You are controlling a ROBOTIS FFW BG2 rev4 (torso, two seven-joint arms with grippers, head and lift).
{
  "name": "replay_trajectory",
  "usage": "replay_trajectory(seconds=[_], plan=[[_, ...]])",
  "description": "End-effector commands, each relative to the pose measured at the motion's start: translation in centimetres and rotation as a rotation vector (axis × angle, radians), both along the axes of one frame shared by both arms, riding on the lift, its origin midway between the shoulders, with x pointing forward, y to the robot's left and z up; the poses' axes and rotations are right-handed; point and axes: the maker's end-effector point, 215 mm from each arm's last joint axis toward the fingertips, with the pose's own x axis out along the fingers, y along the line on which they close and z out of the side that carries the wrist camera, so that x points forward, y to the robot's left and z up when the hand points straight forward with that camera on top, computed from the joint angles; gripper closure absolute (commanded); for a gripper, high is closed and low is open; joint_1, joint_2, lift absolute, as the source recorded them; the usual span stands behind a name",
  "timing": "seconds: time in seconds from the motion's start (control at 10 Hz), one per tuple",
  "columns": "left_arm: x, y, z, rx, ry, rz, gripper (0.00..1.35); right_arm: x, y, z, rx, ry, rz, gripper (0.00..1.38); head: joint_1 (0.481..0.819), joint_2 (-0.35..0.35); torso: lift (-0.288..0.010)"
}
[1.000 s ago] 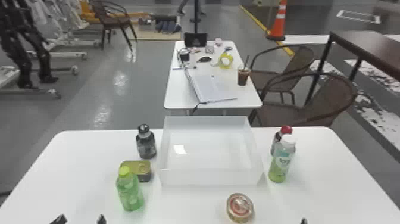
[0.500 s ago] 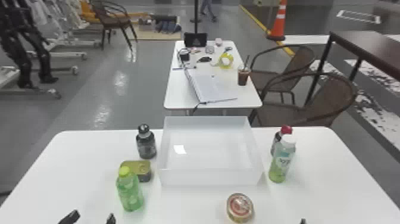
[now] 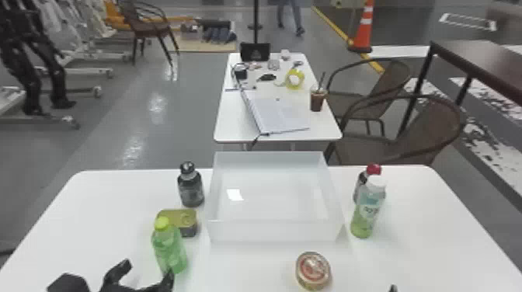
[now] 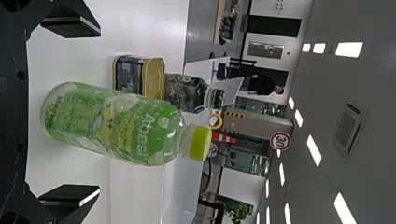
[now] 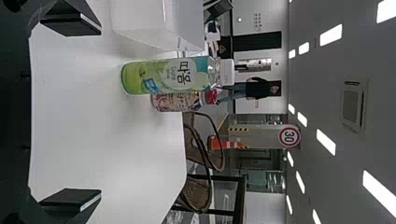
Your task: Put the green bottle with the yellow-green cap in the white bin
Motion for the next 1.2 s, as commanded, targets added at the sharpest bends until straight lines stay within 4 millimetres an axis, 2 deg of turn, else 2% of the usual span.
replay_trajectory(seconds=[0.0, 0.2, 0.4, 0.8, 0.9, 1.0, 1.1], plan=[[1.4, -1.6, 0.2, -0.006, -0.014, -0.029, 0.12, 0.2, 0.2, 0.0, 0.003, -0.002, 0.004, 0.07, 0.549, 0.000, -0.100], [2.5, -1.6, 0.4, 0.009, -0.025, -0.035, 0.12, 0.3, 0.4, -0.2, 0.009, 0.001, 0.010, 0.07, 0.549, 0.000, -0.100], [3.4, -1.6, -0.5, 0.023, -0.015, -0.039, 0.12, 0.3, 0.5, -0.4, 0.018, 0.004, 0.010, 0.07, 0.549, 0.000, -0.100], [5.2, -2.5, -0.5, 0.034, -0.024, -0.058, 0.15, 0.5, 0.7, -0.4, 0.019, 0.004, 0.013, 0.07, 0.549, 0.000, -0.100], [5.4, -2.6, -0.9, 0.029, -0.004, -0.066, 0.39, 0.6, 0.8, -0.4, 0.020, 0.004, 0.014, 0.09, 0.549, 0.000, -0.100], [5.3, -2.6, -1.2, 0.028, 0.007, -0.068, 0.77, 0.5, 0.8, -0.5, 0.020, 0.005, 0.014, 0.09, 0.549, 0.000, -0.100], [5.1, -2.7, -1.4, 0.024, 0.010, -0.067, 0.80, 0.5, 0.8, -0.5, 0.020, 0.005, 0.014, 0.09, 0.549, 0.000, -0.100]])
